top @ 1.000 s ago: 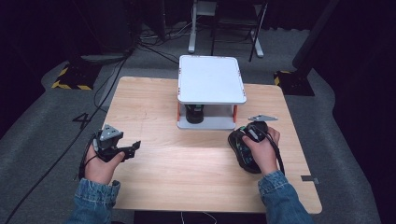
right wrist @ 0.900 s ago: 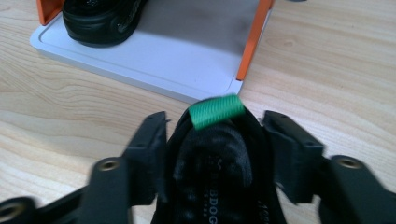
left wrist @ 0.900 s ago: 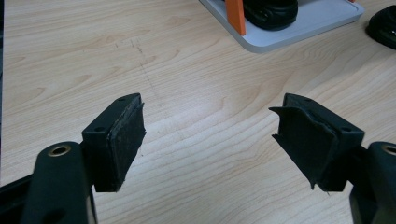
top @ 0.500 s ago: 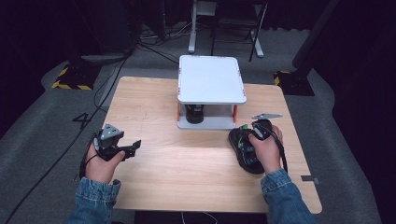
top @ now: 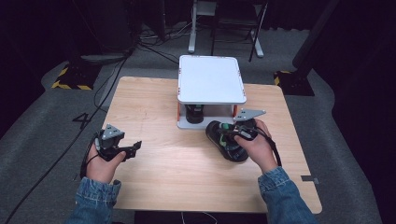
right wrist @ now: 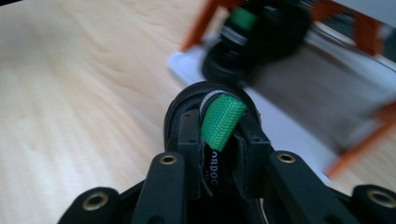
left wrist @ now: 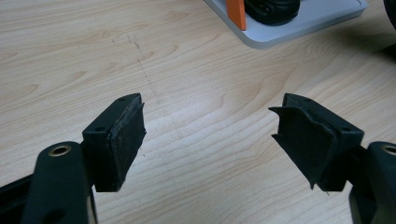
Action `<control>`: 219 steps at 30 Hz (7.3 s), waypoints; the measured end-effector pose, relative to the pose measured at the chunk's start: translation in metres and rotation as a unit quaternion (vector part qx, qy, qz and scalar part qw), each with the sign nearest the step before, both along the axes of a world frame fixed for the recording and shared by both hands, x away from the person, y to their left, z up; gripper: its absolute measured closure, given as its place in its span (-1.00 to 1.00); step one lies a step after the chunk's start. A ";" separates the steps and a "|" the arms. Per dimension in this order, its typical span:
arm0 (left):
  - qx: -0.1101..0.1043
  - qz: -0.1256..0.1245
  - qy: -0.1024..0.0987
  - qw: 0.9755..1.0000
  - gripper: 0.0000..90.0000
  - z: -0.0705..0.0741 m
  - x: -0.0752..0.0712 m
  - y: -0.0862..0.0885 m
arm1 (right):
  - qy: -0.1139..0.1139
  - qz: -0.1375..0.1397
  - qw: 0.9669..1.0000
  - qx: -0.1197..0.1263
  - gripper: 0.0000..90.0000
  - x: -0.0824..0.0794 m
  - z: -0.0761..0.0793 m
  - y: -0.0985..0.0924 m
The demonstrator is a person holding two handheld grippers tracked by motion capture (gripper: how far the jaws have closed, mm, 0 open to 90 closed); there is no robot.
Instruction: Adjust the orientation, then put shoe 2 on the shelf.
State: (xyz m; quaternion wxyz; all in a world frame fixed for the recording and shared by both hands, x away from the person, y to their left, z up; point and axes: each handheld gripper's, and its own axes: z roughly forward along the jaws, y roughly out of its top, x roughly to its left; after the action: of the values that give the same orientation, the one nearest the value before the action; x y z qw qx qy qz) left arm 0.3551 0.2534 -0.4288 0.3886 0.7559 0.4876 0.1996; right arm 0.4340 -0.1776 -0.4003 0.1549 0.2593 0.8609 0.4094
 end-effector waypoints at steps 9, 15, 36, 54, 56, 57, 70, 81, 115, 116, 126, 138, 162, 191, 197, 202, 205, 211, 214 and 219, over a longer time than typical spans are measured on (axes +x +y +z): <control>0.002 0.000 0.001 1.000 -0.47 -0.001 0.000 0.001 | 0.006 0.114 0.993 0.001 0.55 -0.032 -0.005 0.025; 0.003 0.000 0.004 1.000 -0.47 -0.002 0.000 0.000 | 0.039 0.151 0.988 0.004 0.55 -0.051 -0.010 0.026; 0.003 -0.005 0.007 1.000 -0.47 -0.004 0.004 -0.002 | 0.050 0.154 0.984 0.076 -0.16 -0.077 -0.025 0.038; 0.005 -0.007 0.012 1.000 -0.47 -0.007 0.006 -0.005 | 0.057 -0.077 0.994 0.049 0.27 -0.064 -0.048 0.021; 0.007 -0.006 0.012 1.000 -0.47 -0.006 0.006 -0.003 | 0.061 -0.068 0.994 0.054 0.38 -0.064 -0.048 0.022; 0.007 -0.005 0.011 1.000 -0.47 -0.007 0.006 -0.003 | 0.057 -0.067 0.995 0.052 0.40 -0.064 -0.047 0.022; 0.007 -0.003 0.014 1.000 -0.47 -0.008 0.007 -0.002 | -0.011 -0.035 0.999 0.019 0.47 -0.028 -0.023 0.021; 0.005 0.001 0.022 1.000 -0.47 -0.013 0.008 0.000 | -0.061 -0.010 0.997 -0.038 0.47 0.039 -0.030 0.027; 0.007 -0.006 0.019 1.000 -0.47 -0.012 0.013 -0.005 | 0.037 0.004 0.999 -0.027 0.88 -0.029 -0.008 -0.018; 0.006 -0.006 0.020 1.000 -0.47 -0.013 0.013 -0.005 | 0.037 0.004 0.999 -0.027 0.88 -0.029 -0.008 -0.018; 0.009 -0.002 0.023 1.000 -0.47 -0.015 0.010 -0.005 | 0.020 -0.112 0.991 0.076 -0.54 -0.055 -0.036 -0.027; 0.011 -0.003 0.024 1.000 -0.47 -0.015 0.011 -0.004 | 0.093 -0.177 0.976 0.084 0.49 -0.036 -0.055 -0.019; 0.006 0.004 0.029 1.000 -0.47 -0.019 0.009 0.005 | -0.009 -0.206 0.973 0.104 0.79 0.044 -0.030 0.002; 0.013 0.000 0.034 0.999 -0.47 -0.022 0.007 -0.002 | -0.006 -0.183 0.981 0.063 0.56 0.010 -0.084 0.023; 0.012 0.004 0.038 0.999 -0.47 -0.026 0.007 0.003 | -0.009 -0.207 0.977 0.049 0.55 0.035 -0.078 0.029; 0.010 0.007 0.039 0.999 -0.47 -0.026 0.006 0.006 | -0.020 -0.223 0.974 0.047 0.35 0.051 -0.084 0.028; 0.013 0.006 0.039 0.999 -0.47 -0.027 0.007 0.005 | -0.027 -0.201 0.978 0.041 0.27 0.054 -0.085 0.028; 0.016 0.000 0.041 0.999 -0.47 -0.027 0.007 0.001 | -0.021 -0.153 0.986 0.067 0.21 0.058 -0.091 0.031; 0.013 0.002 0.039 0.999 -0.47 -0.026 0.006 0.002 | -0.016 -0.153 0.986 0.066 0.03 0.053 -0.088 0.028; 0.014 0.003 0.041 0.999 -0.47 -0.028 0.008 0.003 | -0.031 -0.160 0.983 0.083 -0.07 0.027 -0.067 0.006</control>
State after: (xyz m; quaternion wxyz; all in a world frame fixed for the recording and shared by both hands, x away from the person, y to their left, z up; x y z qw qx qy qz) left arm 0.3630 0.2567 -0.4565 0.3571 0.7672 0.5026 0.1770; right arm 0.4609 -0.1715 -0.4670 0.2228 0.3926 0.7661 0.4576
